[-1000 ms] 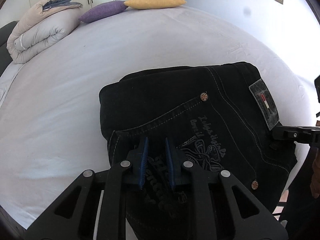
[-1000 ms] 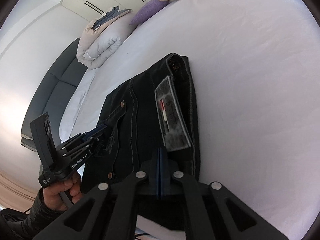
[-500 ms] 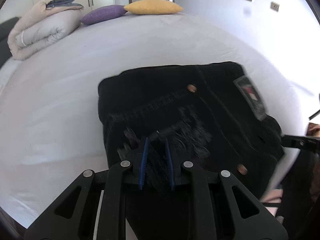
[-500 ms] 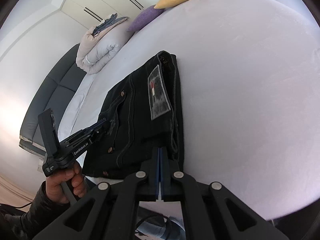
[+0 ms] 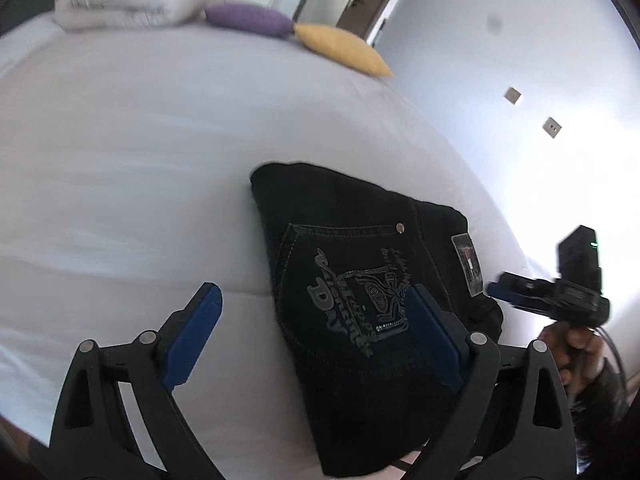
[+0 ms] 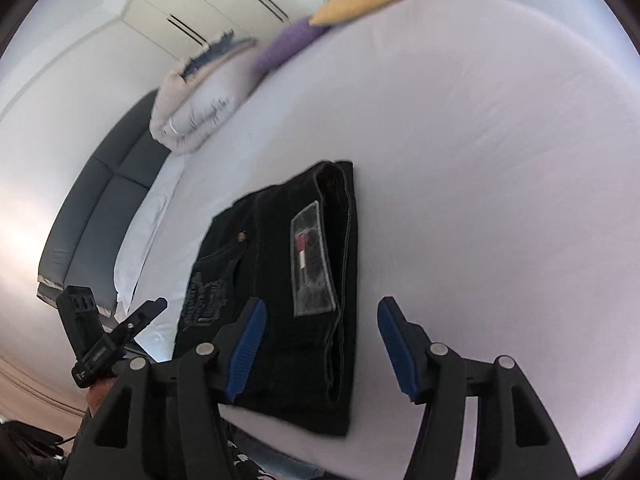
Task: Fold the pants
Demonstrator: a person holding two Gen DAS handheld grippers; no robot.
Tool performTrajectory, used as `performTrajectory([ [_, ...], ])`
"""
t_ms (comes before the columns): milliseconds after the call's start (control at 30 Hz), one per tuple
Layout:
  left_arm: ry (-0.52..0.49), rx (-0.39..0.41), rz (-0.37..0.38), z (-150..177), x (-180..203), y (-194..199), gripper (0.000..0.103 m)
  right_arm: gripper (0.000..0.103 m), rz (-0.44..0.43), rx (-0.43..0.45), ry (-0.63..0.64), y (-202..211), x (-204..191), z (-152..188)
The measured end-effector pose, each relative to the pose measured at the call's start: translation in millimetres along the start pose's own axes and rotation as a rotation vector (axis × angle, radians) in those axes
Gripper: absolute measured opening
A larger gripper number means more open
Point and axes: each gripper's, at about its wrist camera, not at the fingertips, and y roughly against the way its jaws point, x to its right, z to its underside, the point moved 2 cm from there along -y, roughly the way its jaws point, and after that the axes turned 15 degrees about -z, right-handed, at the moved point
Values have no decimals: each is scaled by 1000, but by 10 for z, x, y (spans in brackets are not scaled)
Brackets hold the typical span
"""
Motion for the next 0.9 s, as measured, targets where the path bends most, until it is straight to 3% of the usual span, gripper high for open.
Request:
performTrajectory([
  [167, -12, -178, 38, -62, 88, -522, 93, 62, -46, -32, -95, -305, 157, -154],
  [233, -20, -200, 27, -75, 138, -639, 91, 60, -70, -43, -122, -390, 182, -216],
  [267, -30, -199, 21, -93, 167, -654, 88, 57, -71, -52, -130, -434, 193, -236],
  [333, -27, -213, 36, -140, 218, -689, 65, 49, -72, -69, -134, -526, 201, -270],
  [400, -22, -229, 23, -174, 240, -725, 59, 39, -67, -82, -130, -616, 195, -295],
  [467, -27, -232, 17, -183, 255, -733, 53, 32, -55, -87, -111, -649, 165, -302],
  [533, -22, -224, 20, -205, 261, -701, 37, 25, -39, -80, -69, -629, 89, -270],
  [633, -16, -206, 31, -296, 298, -580, 24, 20, -25, -57, -13, -563, -68, -264],
  [767, -65, -133, 38, -510, 450, -333, 21, 19, -45, -25, 59, -408, -332, -388],
  [900, -106, -56, 58, -917, 617, -226, 21, 19, -71, 21, 104, -208, -491, -737],
])
